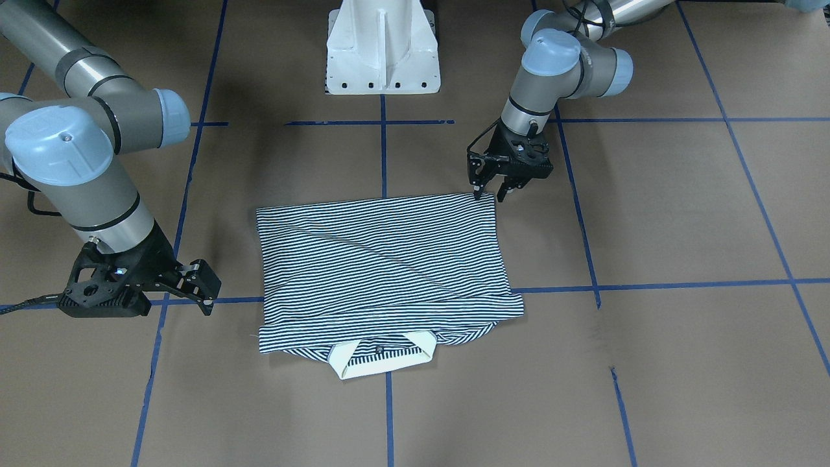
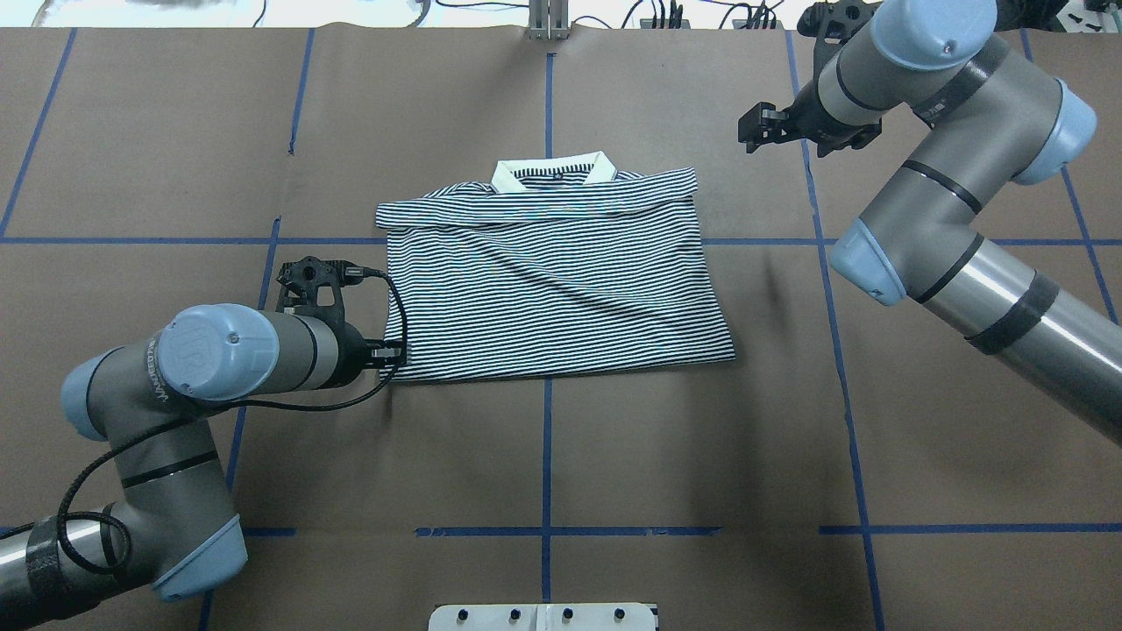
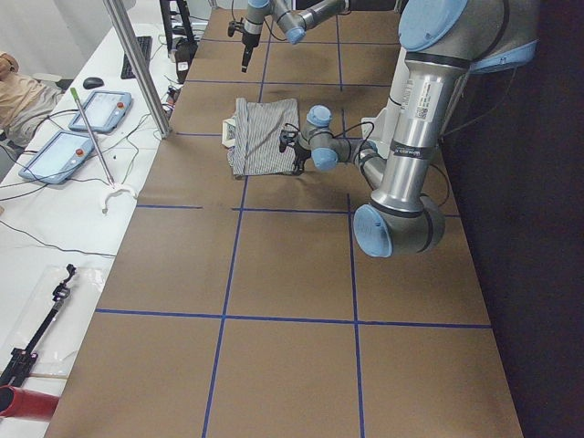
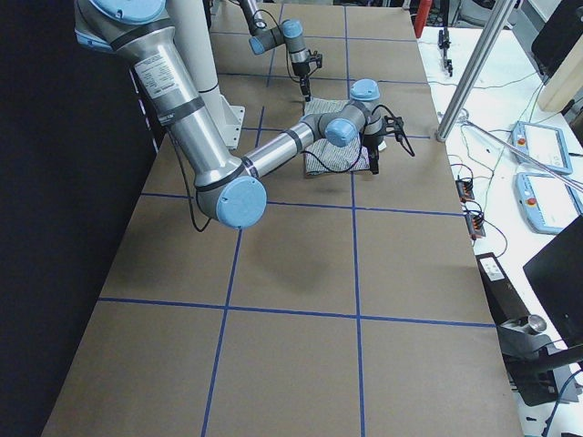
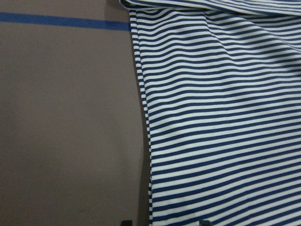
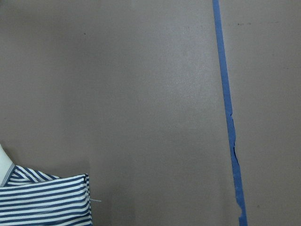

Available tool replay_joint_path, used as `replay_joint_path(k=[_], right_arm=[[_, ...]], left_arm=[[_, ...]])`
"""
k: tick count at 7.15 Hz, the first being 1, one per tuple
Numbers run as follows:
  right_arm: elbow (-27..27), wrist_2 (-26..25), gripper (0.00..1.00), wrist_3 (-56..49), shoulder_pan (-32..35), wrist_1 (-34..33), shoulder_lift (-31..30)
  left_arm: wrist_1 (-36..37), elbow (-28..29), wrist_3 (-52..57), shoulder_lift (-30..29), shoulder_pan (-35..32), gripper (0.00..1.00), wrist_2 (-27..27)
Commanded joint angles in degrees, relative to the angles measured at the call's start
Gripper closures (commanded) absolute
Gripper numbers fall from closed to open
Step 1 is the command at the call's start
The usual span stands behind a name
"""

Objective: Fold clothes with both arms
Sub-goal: 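Grasp the folded shirt's side edge nearest the left gripper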

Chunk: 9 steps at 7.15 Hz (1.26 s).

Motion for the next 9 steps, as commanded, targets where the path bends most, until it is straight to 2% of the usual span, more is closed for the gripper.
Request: replay_joint_path(k=[1, 2, 4, 6, 9], right_arm=[[-0.07, -0.01, 0.0, 0.0, 0.0, 0.0, -0.04], [-0.07, -0.01, 0.0, 0.0, 0.0, 0.0, -0.04], [-0.07, 0.08, 0.0, 0.0, 0.0, 0.09, -0.04], [-0.07, -0.01, 0.0, 0.09, 0.0, 0.09, -0.04], [-0.07, -0.09, 0.0, 0.44, -0.09, 0.09, -0.04]], left_arm=[[0.04, 0.34, -0.66, -0.24, 1.71, 0.86, 0.04], [0.04, 0.26, -0.57, -0.07, 1.89, 1.0, 0.13], [0.12, -0.53, 0.39, 0.11, 0.5, 1.0, 0.13], [0.3, 0.16, 10.02, 0.29, -4.5, 1.0, 0.04], [-0.4, 7.78, 26.53, -0.41, -17.4, 1.0, -0.22]])
